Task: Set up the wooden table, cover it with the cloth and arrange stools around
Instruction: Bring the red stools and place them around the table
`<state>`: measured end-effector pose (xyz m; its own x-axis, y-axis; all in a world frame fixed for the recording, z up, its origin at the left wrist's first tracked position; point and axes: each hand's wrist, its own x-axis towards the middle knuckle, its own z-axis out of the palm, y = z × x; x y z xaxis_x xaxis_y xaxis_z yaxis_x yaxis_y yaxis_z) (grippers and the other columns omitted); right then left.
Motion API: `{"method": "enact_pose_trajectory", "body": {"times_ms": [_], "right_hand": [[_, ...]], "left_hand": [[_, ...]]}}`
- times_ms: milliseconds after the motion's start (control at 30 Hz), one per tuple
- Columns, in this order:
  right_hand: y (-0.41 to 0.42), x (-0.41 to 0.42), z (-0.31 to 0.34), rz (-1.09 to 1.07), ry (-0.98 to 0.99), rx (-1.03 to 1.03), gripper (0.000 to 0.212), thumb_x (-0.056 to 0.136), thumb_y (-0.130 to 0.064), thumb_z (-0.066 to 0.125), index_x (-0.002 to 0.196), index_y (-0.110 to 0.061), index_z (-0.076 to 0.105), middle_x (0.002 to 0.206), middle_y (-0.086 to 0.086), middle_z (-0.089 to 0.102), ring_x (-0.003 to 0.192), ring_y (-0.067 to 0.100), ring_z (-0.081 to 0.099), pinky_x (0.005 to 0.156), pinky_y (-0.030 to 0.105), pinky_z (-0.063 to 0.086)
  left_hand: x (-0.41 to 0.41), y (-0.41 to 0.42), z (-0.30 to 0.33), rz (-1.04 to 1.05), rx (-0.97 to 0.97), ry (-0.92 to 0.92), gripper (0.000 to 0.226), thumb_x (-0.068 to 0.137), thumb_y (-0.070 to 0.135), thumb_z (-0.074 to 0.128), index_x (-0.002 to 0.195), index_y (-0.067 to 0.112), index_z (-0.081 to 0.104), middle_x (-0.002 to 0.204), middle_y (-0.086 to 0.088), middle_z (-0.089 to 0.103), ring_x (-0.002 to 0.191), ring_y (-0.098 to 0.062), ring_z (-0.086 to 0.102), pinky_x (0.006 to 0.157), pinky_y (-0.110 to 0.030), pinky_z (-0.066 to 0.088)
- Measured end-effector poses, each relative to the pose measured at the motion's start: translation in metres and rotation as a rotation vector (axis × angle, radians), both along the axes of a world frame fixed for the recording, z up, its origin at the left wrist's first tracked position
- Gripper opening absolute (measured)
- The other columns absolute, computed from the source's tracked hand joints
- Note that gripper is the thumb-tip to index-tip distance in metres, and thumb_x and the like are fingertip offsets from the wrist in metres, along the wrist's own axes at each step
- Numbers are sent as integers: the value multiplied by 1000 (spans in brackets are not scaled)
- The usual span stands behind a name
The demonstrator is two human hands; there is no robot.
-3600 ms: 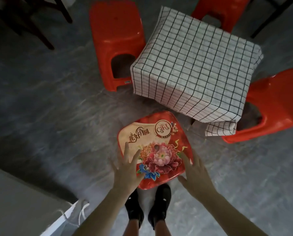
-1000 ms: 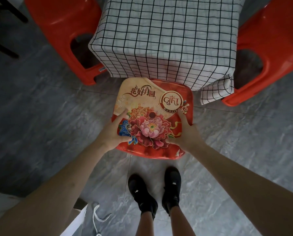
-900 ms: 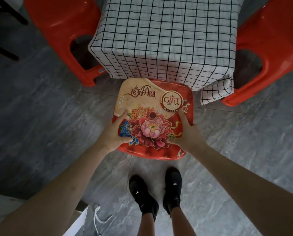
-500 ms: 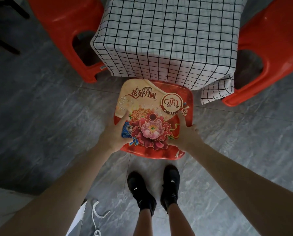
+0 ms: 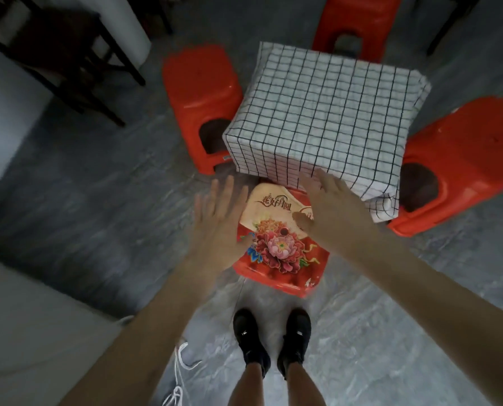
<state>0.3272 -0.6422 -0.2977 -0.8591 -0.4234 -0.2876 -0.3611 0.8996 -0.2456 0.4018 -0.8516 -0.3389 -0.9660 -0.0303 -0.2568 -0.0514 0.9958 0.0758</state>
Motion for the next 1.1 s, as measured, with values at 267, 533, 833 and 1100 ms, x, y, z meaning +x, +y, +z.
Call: {"method": "enact_pose_trajectory", "body": {"times_ms": [267,533,833,1100], "right_hand": [[-45,12,141,266,79,-143,74,95,-48,50,155,-21,16,161,13,14,147,32,15,117,47,21],[-137,28,198,563,139,-155,73,93,-49,52,153,-18,23,159,15,19,144,33,22,114,48,27],[-249,58,212,663,67,-135,69,95,-56,44,153,-26,22,162,10,14,147,31,17,116,49,24],[-329,76,209,608,10,-90,68,95,-55,47,151,-25,25,161,9,16,146,29,18,114,47,25]], "left_hand": [[45,-24,143,274,-84,220,92,78,73,21,156,25,9,164,-3,-4,150,-25,-5,117,-50,-8],[97,-81,218,503,-128,277,86,89,71,28,155,30,-6,163,0,-13,150,-22,-12,119,-49,-6],[154,-166,233,666,-68,344,84,92,69,29,156,26,-4,163,2,-15,148,-17,-18,119,-47,-9],[174,-251,236,681,47,271,81,94,64,29,156,24,-4,162,3,-17,148,-14,-18,120,-45,-8]]}}
